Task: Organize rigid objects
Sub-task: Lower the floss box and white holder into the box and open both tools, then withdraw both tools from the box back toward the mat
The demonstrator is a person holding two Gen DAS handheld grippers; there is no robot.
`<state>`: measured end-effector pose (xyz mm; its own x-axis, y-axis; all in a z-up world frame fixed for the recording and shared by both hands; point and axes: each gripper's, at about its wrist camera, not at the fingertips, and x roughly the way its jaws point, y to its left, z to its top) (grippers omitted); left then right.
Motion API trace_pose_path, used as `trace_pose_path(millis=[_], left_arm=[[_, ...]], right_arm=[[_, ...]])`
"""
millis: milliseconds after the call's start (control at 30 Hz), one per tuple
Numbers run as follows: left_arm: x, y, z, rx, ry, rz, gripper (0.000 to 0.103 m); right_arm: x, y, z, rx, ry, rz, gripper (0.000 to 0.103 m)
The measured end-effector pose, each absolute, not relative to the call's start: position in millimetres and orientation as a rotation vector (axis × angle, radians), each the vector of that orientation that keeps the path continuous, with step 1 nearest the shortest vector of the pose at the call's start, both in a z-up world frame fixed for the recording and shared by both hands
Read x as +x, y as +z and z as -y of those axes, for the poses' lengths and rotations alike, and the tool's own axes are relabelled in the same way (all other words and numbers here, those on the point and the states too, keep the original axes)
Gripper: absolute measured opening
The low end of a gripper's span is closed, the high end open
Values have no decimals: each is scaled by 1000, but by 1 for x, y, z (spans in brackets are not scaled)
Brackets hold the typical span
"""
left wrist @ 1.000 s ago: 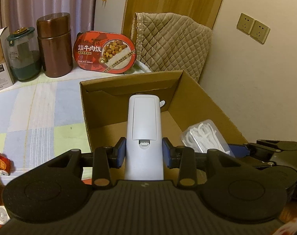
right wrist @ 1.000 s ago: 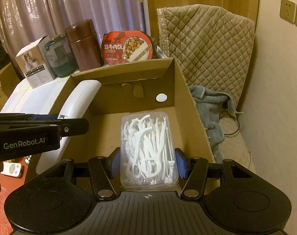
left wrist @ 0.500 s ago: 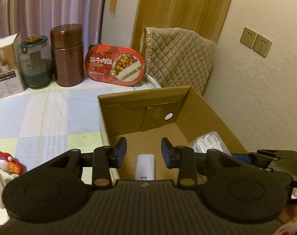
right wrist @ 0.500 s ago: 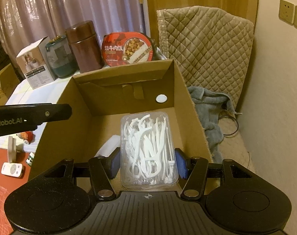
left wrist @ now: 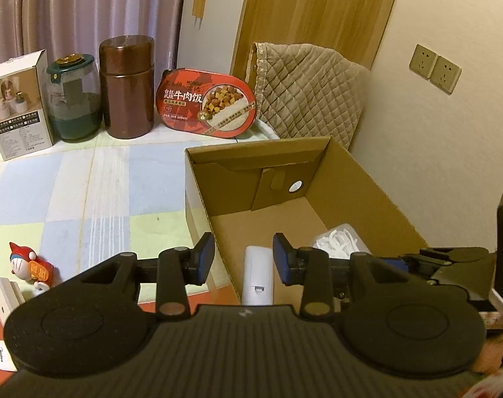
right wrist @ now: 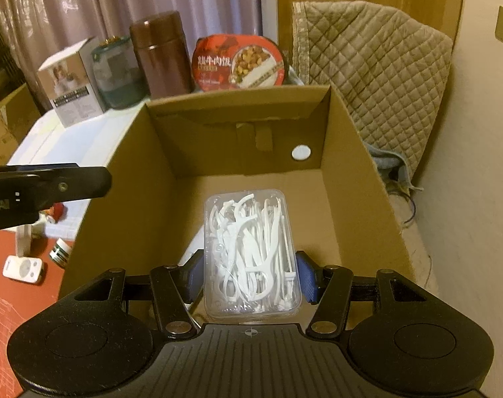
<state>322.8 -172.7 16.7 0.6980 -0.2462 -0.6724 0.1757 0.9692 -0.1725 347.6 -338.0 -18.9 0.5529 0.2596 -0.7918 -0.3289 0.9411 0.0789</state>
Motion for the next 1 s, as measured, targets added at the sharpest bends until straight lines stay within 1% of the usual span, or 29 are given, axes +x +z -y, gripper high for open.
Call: trace_pose_path(millis=[367, 500, 767, 1000], left_arm=[[320, 14, 167, -104, -231, -770, 33], [317, 15, 163, -102, -228, -770, 33], [299, 27, 151, -104, -211, -754, 33], [267, 41, 136, -103, -193, -744, 33]], right_arm=[[348, -22, 335, -84, 345, -928, 54], [350, -17, 338, -54, 327, -897, 54], [337, 10, 344, -20, 320, -849, 60], [306, 39, 340, 8, 334, -811, 63]])
